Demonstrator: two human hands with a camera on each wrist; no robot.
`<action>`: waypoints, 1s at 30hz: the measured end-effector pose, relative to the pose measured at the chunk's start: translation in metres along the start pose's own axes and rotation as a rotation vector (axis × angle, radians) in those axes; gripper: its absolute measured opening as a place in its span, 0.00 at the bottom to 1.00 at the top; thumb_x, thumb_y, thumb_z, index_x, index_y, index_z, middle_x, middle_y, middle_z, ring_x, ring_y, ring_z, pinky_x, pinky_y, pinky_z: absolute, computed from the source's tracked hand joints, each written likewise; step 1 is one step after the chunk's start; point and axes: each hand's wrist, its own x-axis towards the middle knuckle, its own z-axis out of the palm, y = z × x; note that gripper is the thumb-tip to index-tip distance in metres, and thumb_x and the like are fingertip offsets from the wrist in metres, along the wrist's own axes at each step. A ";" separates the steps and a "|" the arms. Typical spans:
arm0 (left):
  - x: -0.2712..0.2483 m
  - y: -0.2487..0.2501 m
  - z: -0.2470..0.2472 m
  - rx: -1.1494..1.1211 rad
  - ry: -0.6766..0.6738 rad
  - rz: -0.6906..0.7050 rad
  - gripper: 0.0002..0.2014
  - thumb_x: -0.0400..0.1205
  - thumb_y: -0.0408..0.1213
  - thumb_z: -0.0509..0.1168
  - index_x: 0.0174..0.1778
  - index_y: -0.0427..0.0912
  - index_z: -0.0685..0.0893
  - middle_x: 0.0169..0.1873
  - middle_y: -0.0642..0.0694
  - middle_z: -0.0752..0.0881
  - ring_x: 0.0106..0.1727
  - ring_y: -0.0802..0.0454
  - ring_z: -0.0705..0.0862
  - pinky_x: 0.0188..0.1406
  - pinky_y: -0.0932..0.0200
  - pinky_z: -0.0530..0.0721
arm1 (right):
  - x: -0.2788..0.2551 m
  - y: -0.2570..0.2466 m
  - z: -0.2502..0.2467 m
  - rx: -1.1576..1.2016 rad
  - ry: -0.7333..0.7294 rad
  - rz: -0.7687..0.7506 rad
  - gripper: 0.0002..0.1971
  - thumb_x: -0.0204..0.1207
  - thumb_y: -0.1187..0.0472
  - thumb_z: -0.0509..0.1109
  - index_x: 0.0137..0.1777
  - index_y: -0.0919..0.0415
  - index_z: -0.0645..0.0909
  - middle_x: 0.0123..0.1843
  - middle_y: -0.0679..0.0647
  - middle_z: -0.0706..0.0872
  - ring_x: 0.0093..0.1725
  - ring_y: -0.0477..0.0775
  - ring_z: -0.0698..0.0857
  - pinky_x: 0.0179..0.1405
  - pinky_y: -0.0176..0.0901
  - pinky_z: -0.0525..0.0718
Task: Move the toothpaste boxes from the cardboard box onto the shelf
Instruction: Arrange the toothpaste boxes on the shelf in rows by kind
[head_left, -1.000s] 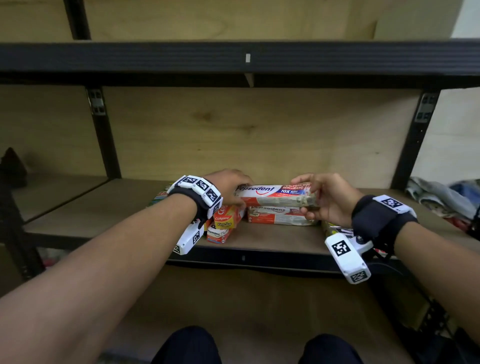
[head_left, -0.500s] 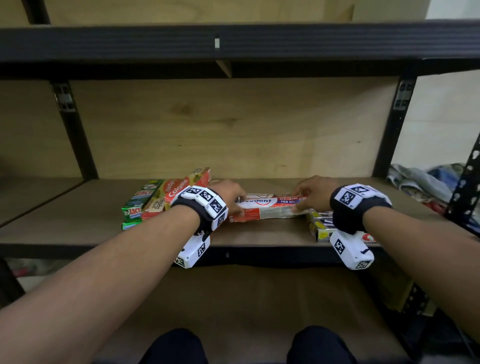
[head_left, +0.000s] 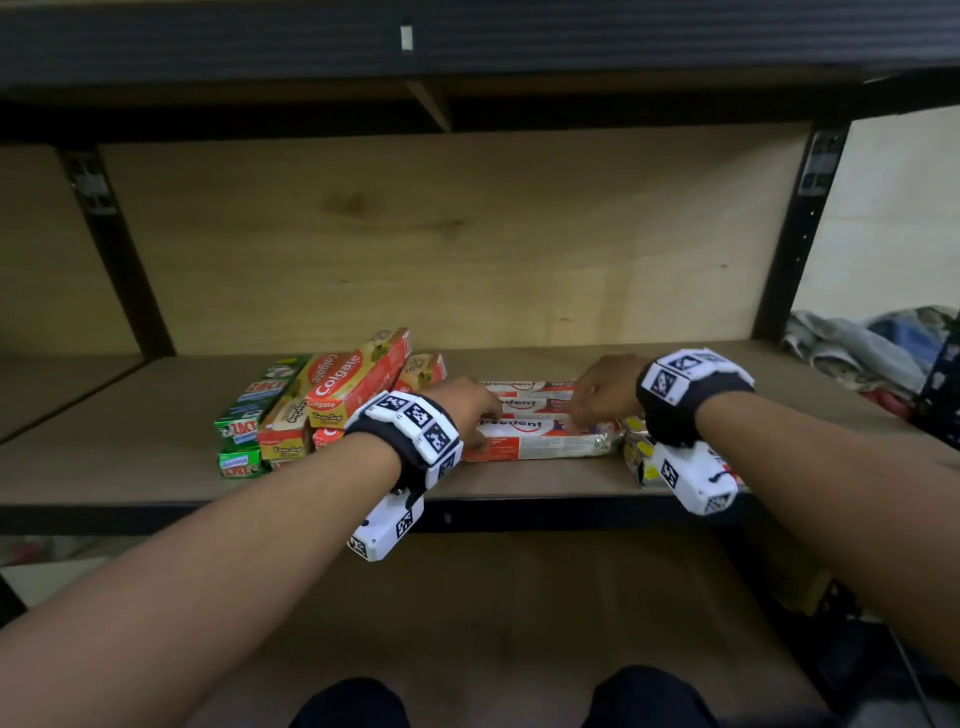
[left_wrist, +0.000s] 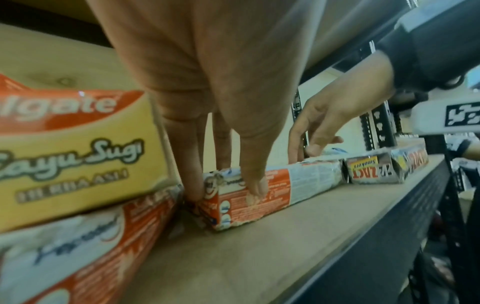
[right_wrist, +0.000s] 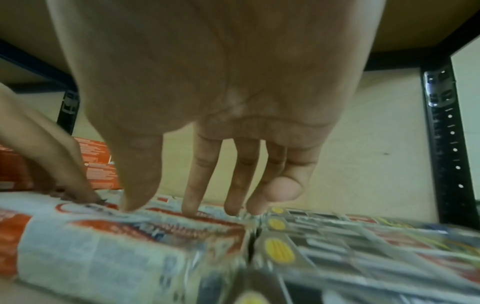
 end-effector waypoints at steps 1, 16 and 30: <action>0.000 -0.001 -0.002 -0.036 0.010 0.017 0.23 0.82 0.38 0.70 0.74 0.45 0.80 0.71 0.45 0.81 0.70 0.46 0.80 0.70 0.54 0.77 | 0.001 -0.005 -0.005 0.009 0.008 -0.007 0.23 0.80 0.41 0.67 0.66 0.56 0.84 0.68 0.53 0.83 0.66 0.56 0.81 0.67 0.46 0.77; 0.010 -0.013 0.007 -0.204 0.083 0.016 0.17 0.81 0.44 0.70 0.66 0.47 0.87 0.63 0.47 0.86 0.62 0.49 0.85 0.61 0.60 0.79 | 0.092 -0.037 -0.008 -0.103 -0.119 -0.076 0.29 0.84 0.56 0.65 0.83 0.45 0.64 0.86 0.49 0.62 0.84 0.55 0.61 0.80 0.49 0.63; 0.010 0.010 0.008 -0.014 -0.093 -0.070 0.21 0.91 0.39 0.52 0.82 0.49 0.69 0.77 0.38 0.74 0.74 0.40 0.75 0.68 0.57 0.72 | 0.073 -0.039 -0.003 -0.090 -0.143 -0.067 0.28 0.84 0.55 0.64 0.83 0.42 0.63 0.83 0.46 0.66 0.81 0.53 0.67 0.77 0.47 0.68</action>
